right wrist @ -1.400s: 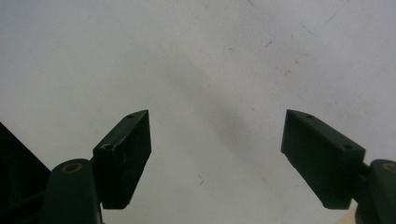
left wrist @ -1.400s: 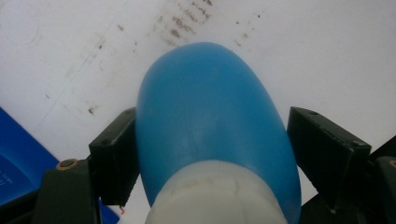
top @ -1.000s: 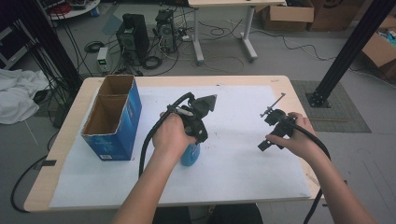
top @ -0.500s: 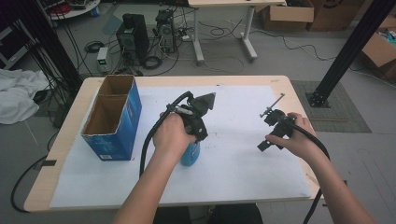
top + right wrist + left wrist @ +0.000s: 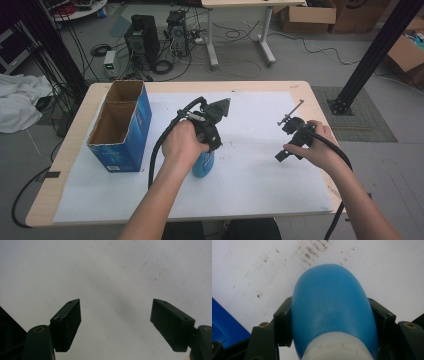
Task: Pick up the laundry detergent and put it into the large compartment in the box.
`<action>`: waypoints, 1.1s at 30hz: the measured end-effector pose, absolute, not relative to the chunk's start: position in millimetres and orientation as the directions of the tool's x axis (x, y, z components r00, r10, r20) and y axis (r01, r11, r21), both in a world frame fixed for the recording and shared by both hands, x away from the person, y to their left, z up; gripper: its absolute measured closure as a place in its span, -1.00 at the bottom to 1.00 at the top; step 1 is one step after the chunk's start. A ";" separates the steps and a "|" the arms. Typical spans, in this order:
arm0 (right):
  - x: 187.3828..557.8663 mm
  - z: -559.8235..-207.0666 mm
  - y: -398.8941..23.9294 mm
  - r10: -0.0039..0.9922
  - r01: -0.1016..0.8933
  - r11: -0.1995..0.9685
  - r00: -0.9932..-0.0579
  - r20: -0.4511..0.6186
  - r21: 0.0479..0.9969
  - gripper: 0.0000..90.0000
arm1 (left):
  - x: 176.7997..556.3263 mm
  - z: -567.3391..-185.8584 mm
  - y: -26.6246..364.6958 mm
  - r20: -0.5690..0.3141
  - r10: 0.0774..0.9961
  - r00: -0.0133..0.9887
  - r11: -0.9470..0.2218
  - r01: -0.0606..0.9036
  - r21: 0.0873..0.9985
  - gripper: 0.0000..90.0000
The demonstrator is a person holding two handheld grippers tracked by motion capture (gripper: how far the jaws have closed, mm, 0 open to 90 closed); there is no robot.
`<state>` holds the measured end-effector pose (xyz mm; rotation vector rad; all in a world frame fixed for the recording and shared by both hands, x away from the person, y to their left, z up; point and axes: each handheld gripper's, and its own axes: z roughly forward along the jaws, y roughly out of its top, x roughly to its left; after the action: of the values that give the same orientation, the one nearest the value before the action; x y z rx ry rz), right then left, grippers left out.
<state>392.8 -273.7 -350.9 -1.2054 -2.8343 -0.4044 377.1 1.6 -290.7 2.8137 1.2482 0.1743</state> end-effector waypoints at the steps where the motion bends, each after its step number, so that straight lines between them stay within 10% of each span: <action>1: 393.4 -351.0 -273.6 0.697 0.706 0.671 -0.705 0.131 0.227 -0.45 | 377.3 -290.1 1.8 0.083 0.737 0.671 -0.676 0.731 0.095 -0.21; 18: 396.3 -347.1 -268.1 0.696 0.703 0.675 -0.708 0.125 0.223 -0.45 | 376.0 -198.1 42.5 0.111 0.766 0.633 -0.643 0.749 0.159 -0.19; 33: 397.2 -348.7 -269.8 0.703 0.712 0.668 -0.699 0.130 0.217 -0.45 | 377.9 -104.8 147.1 0.137 0.913 0.385 -0.408 0.878 0.251 -0.18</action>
<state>397.2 -269.8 -348.7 -1.2038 -2.8367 -0.3925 377.9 147.1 -104.8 2.4968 1.6255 0.3828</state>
